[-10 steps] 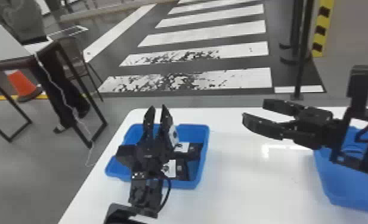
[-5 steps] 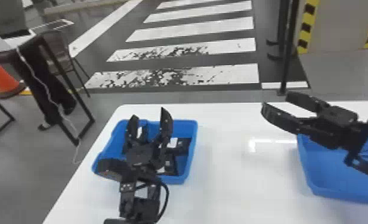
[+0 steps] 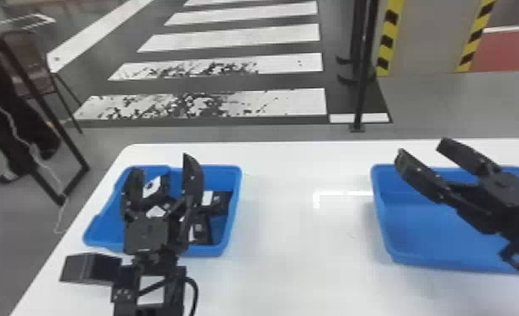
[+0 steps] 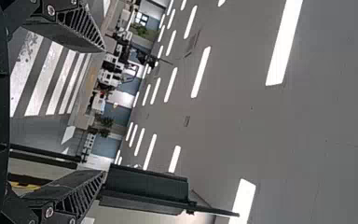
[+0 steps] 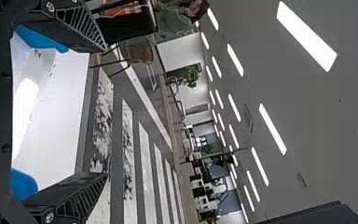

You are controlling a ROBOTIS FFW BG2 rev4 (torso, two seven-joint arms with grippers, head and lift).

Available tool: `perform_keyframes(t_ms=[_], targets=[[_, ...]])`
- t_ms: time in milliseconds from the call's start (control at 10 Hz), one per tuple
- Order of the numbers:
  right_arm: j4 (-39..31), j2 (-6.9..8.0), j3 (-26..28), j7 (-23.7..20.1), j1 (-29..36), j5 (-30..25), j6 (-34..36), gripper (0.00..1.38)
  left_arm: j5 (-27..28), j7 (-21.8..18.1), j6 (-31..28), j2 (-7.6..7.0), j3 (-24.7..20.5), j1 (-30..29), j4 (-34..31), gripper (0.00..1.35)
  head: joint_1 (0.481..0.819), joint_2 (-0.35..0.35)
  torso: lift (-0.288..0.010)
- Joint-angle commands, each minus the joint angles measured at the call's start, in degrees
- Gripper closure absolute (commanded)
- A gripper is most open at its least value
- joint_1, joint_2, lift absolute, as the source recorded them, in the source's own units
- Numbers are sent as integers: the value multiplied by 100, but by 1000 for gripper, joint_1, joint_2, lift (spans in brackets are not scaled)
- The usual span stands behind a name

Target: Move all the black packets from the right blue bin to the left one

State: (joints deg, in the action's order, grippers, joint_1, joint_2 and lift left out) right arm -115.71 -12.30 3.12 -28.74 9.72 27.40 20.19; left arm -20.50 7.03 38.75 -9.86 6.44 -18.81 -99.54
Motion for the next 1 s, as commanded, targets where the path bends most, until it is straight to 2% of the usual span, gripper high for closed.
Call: perform_keyframes(t_ms=[0, 100, 200, 400, 500, 600, 700, 900], targets=[[-220, 44, 65, 44, 293, -466, -65, 87, 108, 0, -149, 72, -27, -424, -389, 127, 679, 143, -168], [-319, 96, 53, 106, 448, -774, -107, 88, 188, 0, -458, 90, -16, -776, -768, 127, 695, 130, -168], [-487, 149, 53, 167, 743, -1037, -234, 88, 576, -26, -894, 90, -16, -1043, -1106, 127, 695, 126, -168], [-459, 316, 53, 299, 1137, -1174, -388, 90, 988, -79, -1344, 125, -27, -1268, -1289, 131, 695, 87, -168], [-473, 316, 65, 299, 1165, -1494, -417, 90, 1273, -79, -1639, 160, -107, -1310, -1303, 131, 695, 75, -168], [-473, 325, 122, 317, 1236, -1586, -431, 93, 1788, -70, -1738, 178, -176, -1338, -1317, 131, 695, 71, -168], [-473, 351, 190, 352, 1264, -1746, -459, 94, 1925, -79, -2117, 187, -210, -1282, -1499, 131, 695, 58, -168], [-502, 360, 190, 352, 1334, -1860, -515, 98, 1879, -70, -2075, 222, -267, -1381, -1654, 131, 695, 35, -168]])
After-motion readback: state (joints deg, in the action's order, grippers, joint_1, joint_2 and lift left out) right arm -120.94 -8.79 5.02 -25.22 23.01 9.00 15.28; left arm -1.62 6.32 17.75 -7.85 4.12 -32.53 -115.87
